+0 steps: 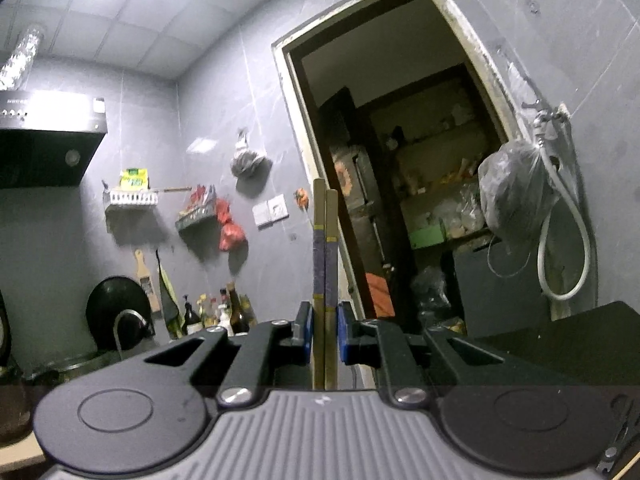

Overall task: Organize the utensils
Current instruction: 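Carry the two wooden chopsticks up over the basket with the right tool, then open the right tool to drop the chopsticks into the basket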

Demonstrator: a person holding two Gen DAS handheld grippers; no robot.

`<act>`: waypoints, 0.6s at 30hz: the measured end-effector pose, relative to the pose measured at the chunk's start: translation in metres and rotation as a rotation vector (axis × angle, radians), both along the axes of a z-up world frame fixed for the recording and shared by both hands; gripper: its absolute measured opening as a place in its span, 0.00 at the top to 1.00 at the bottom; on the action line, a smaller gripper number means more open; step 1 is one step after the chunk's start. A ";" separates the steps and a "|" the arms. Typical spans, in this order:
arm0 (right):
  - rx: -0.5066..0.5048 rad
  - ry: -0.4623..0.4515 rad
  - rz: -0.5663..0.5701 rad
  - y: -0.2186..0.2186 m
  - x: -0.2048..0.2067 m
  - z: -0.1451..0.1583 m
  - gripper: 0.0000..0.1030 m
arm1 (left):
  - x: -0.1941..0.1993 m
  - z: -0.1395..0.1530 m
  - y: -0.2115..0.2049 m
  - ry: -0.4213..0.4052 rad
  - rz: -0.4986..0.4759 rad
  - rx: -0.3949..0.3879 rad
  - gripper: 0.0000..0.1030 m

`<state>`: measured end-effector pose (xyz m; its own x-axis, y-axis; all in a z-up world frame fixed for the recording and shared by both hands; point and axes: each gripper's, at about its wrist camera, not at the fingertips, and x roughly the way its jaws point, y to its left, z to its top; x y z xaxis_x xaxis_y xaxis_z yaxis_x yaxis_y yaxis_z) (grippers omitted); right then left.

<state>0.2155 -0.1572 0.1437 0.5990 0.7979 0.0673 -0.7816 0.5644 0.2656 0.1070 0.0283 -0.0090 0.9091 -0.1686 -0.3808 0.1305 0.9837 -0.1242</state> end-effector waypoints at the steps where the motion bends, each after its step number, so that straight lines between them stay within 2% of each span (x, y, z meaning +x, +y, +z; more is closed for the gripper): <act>1: -0.009 0.002 0.003 0.001 -0.001 -0.002 0.86 | 0.000 0.000 0.000 0.000 0.000 0.000 0.25; 6: -0.046 0.005 0.006 0.005 -0.006 -0.015 0.85 | 0.000 0.000 0.000 0.000 0.000 0.000 0.25; 18: -0.058 0.073 0.016 0.002 -0.003 -0.036 0.85 | 0.000 0.000 0.000 0.000 0.000 0.001 0.25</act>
